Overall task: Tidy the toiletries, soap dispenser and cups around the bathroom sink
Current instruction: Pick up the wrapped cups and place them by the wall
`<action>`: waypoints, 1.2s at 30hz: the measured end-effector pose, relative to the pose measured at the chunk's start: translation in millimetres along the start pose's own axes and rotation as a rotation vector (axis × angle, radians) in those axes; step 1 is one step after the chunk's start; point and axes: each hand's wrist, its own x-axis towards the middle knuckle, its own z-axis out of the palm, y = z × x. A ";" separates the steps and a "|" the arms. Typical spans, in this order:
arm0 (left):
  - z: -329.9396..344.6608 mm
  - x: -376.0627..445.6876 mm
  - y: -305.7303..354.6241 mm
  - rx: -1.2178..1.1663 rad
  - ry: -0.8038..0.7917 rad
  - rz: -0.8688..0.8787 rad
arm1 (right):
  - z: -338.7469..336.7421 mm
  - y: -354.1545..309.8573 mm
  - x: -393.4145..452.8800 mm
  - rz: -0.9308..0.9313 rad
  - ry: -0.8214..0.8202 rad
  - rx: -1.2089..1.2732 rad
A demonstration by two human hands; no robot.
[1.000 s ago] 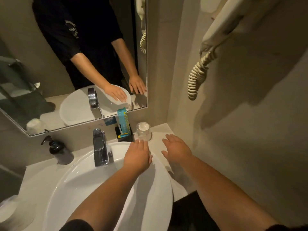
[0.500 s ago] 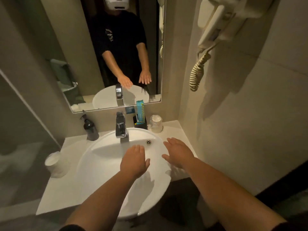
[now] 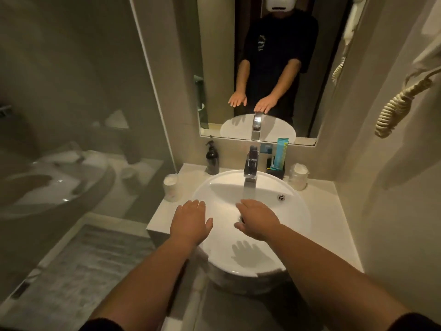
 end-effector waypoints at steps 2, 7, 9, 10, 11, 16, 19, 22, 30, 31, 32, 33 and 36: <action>-3.2 1.0 -25.8 -0.001 -0.016 -0.041 | 3.5 -20.1 21.7 -0.034 -0.002 -0.018; -4.0 17.9 -94.8 0.035 -0.030 -0.097 | 15.8 -76.8 82.4 -0.045 -0.015 0.043; -0.7 31.5 -121.6 0.041 -0.050 -0.111 | 21.5 -96.0 107.7 -0.035 -0.012 0.054; 2.2 38.8 -133.7 0.042 -0.064 -0.114 | 24.6 -104.3 119.9 -0.034 -0.015 0.055; 5.6 46.6 -145.3 0.039 -0.076 -0.115 | 27.3 -111.6 131.6 -0.031 -0.021 0.060; 28.9 82.8 -184.9 -0.012 -0.109 -0.095 | 37.0 -134.7 185.6 0.039 -0.049 0.116; 44.9 102.5 -197.9 -0.083 -0.137 -0.137 | 43.1 -139.1 213.8 0.064 -0.060 0.171; 63.6 124.3 -208.5 -0.166 -0.179 -0.180 | 50.9 -136.8 243.2 0.101 -0.075 0.209; 111.8 172.0 -221.4 -0.324 -0.292 -0.216 | 83.2 -126.2 307.1 0.098 -0.161 0.281; 116.4 175.5 -220.8 -0.336 -0.303 -0.208 | 87.3 -125.8 311.9 0.095 -0.187 0.295; 120.3 178.6 -219.3 -0.350 -0.312 -0.202 | 91.4 -124.8 315.9 0.093 -0.217 0.307; 123.8 181.4 -217.5 -0.366 -0.321 -0.198 | 95.2 -123.6 319.0 0.092 -0.247 0.315; 134.3 187.4 -212.5 -0.414 -0.352 -0.210 | 104.5 -120.3 325.2 0.100 -0.310 0.328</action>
